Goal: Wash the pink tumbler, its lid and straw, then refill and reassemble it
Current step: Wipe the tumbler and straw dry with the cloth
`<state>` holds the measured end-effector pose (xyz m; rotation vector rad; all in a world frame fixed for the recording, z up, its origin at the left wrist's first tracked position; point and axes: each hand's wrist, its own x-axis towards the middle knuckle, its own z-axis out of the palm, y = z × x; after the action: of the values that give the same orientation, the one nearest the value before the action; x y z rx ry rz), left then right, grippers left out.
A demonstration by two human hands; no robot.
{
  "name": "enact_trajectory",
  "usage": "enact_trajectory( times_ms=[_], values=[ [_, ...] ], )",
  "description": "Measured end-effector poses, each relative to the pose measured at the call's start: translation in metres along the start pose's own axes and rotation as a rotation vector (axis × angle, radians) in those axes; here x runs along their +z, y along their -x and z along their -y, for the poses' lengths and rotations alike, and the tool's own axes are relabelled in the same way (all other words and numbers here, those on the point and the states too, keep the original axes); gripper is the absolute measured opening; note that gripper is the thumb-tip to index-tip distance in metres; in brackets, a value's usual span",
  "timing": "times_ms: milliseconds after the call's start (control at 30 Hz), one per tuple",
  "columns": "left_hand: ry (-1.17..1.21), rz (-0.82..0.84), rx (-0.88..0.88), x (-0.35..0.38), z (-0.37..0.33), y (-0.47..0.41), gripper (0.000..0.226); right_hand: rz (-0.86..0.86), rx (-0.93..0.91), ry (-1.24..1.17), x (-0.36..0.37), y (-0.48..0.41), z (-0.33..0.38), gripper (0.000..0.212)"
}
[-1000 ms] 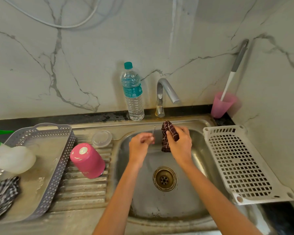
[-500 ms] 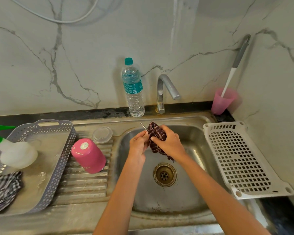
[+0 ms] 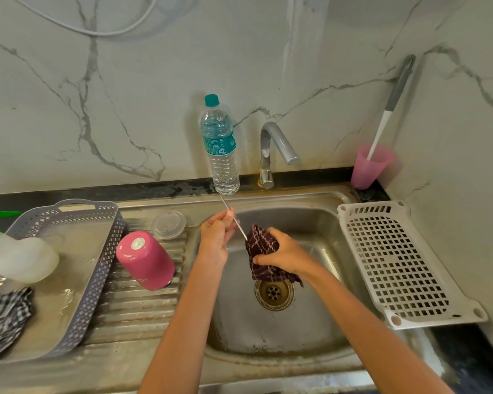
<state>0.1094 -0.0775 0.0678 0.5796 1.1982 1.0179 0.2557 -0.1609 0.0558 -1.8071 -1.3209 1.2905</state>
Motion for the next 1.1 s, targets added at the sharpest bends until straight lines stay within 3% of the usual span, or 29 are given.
enact_trajectory(
  times_ms=[133, 267, 433, 633, 800, 967, 1100],
  values=[
    [-0.122, -0.003, 0.155, -0.009, -0.046, -0.010, 0.011, 0.063, 0.077, 0.042, 0.010, 0.009, -0.039, 0.055],
    [-0.351, 0.080, 0.315, -0.009, -0.059, -0.011, 0.014, -0.123, 0.092, -0.057, 0.007, 0.010, -0.044, 0.056],
    [-0.454, 0.212, 0.253, -0.001, -0.028, 0.000, 0.014, -0.277, -0.060, -0.219, 0.001, -0.002, 0.000, 0.046],
    [-0.547, 0.167, 0.266, 0.009, 0.009, 0.007, 0.015, -0.474, -0.124, -0.405, 0.010, -0.013, 0.021, 0.044],
    [-0.894, 0.187, 0.564, 0.009, 0.015, 0.016, 0.009, -0.550, -0.120, -0.537, 0.006, -0.016, 0.027, 0.047],
    [-1.302, 0.246, 0.766, 0.000, 0.009, 0.010, 0.014, -0.584, -0.079, -0.925, -0.002, -0.015, 0.028, 0.044],
    [-1.476, 0.174, 0.898, -0.005, -0.018, -0.006, 0.022, -0.583, -0.006, -0.909, -0.007, -0.017, 0.018, 0.050]
  ],
)
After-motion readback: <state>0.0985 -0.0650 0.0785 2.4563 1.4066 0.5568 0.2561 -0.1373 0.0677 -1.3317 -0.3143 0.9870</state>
